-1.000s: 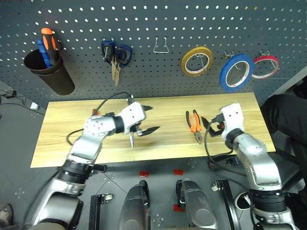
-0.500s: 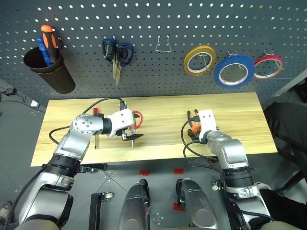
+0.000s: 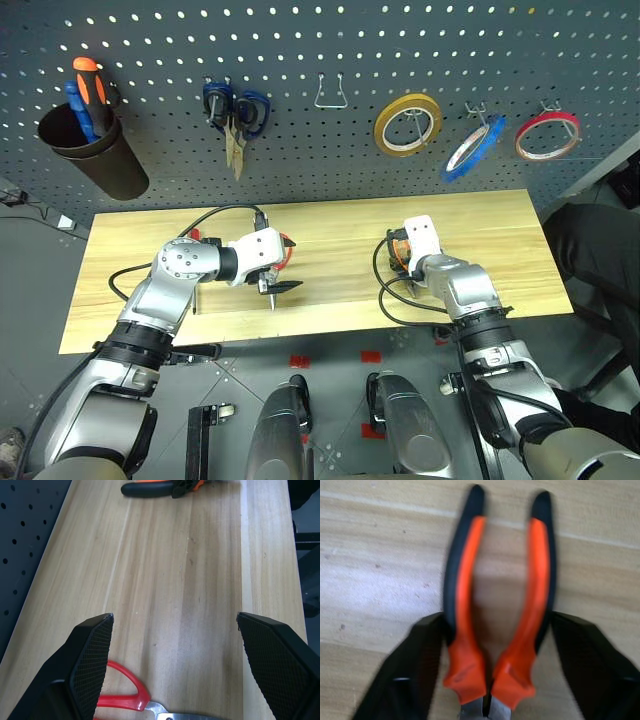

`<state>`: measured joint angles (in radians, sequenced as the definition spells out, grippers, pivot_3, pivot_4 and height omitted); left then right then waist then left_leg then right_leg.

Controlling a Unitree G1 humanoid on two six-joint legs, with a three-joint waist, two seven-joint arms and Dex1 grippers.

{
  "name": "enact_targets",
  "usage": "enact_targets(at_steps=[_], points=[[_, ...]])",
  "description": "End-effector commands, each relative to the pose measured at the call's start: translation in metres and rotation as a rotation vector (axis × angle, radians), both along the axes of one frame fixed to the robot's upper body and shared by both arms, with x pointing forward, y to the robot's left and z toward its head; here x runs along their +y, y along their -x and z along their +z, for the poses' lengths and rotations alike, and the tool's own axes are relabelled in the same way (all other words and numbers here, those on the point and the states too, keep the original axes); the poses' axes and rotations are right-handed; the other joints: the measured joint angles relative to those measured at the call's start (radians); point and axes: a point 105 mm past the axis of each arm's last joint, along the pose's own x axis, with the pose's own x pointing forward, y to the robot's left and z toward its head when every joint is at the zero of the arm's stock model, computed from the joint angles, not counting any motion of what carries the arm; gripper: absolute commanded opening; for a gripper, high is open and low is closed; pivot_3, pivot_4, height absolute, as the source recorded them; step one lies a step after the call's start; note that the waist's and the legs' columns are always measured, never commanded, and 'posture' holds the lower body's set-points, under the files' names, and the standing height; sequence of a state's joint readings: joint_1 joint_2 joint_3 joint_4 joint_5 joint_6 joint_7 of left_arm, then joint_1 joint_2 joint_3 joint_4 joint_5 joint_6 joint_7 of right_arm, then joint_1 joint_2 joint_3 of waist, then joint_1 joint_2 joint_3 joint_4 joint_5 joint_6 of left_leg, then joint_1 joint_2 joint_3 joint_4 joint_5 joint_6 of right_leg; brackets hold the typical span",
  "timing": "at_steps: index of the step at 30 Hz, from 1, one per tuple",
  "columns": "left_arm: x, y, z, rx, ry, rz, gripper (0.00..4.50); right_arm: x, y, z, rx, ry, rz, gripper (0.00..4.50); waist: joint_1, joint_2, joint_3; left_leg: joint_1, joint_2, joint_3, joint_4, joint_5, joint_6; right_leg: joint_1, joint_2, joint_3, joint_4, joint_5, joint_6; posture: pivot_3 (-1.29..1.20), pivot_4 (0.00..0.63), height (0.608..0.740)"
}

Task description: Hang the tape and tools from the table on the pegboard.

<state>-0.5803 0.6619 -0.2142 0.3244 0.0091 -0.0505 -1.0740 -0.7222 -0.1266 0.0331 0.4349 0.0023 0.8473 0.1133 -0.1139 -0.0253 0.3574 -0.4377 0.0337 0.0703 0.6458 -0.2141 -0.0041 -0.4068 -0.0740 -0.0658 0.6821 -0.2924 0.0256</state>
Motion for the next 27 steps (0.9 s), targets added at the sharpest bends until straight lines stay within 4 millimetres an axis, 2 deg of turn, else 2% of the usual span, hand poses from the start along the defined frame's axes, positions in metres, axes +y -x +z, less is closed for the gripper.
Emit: enact_targets(at_steps=[1,4,8,9,11,13,17,22,27], points=[[-0.001,-0.001,0.013,-0.028,0.102,0.034,4.15,-0.002,0.0,0.001,-0.028,0.017,0.018,2.76,0.0,0.0,0.0,0.0,0.0,0.0,0.0,0.0,0.0,0.0,0.0,0.0,0.0,0.0,0.0,-0.25,0.322,0.74],[0.003,0.001,0.02,-0.025,0.212,0.089,4.15,0.004,0.006,0.022,-0.128,-0.002,0.074,2.76,0.0,0.0,0.0,0.0,0.0,0.0,0.0,0.0,0.0,0.0,0.0,0.0,0.0,0.0,0.0,-0.25,0.322,0.74],[0.009,0.009,0.032,-0.064,0.374,0.163,4.15,0.015,0.027,0.053,-0.291,-0.008,0.146,2.76,0.001,0.0,0.0,-0.001,0.001,0.0,-0.001,0.0,0.0,-0.001,0.0,0.002,-0.001,0.0,0.0,-0.25,0.324,0.74],[0.012,0.012,0.034,-0.066,0.432,0.204,4.15,0.023,0.035,0.066,-0.354,-0.027,0.169,2.76,0.0,0.0,0.0,-0.001,0.001,0.0,-0.001,0.0,0.0,-0.001,0.0,0.002,-0.001,0.0,0.0,-0.25,0.326,0.74],[0.019,0.017,0.041,-0.102,0.531,0.283,4.15,0.039,0.051,0.098,-0.509,-0.058,0.209,2.76,-0.002,0.0,0.0,-0.001,0.001,0.0,-0.001,0.0,0.0,-0.001,0.0,0.003,0.0,0.0,0.0,-0.24,0.327,0.74],[0.024,0.02,0.05,-0.136,0.659,0.381,4.15,0.054,0.064,0.14,-0.739,-0.038,0.257,2.76,-0.004,0.0,0.0,0.0,0.002,0.0,-0.001,0.0,0.0,-0.001,0.001,0.003,0.0,0.0,0.0,-0.24,0.327,0.74],[0.019,0.031,0.064,-0.205,0.753,0.45,4.15,0.082,0.082,0.206,-1.07,-0.042,0.333,2.76,0.001,-0.001,0.0,0.0,0.002,-0.002,0.0,0.0,0.0,0.0,0.002,0.003,0.002,0.0,0.0,-0.22,0.322,0.74],[0.018,0.025,0.077,-0.277,0.739,0.521,4.15,0.109,0.088,0.261,-1.314,-0.096,0.381,2.76,0.008,-0.002,-0.001,0.002,0.002,-0.002,0.001,0.0,-0.001,0.0,0.002,0.002,0.006,0.001,0.0,-0.2,0.321,0.74],[0.017,0.012,0.096,-0.333,0.737,0.54,4.15,0.133,0.072,0.295,-1.429,-0.139,0.412,2.76,0.016,-0.003,-0.002,0.002,0.001,-0.001,0.002,0.001,-0.001,0.0,0.001,0.001,0.006,0.001,-0.001,-0.17,0.317,0.74]])
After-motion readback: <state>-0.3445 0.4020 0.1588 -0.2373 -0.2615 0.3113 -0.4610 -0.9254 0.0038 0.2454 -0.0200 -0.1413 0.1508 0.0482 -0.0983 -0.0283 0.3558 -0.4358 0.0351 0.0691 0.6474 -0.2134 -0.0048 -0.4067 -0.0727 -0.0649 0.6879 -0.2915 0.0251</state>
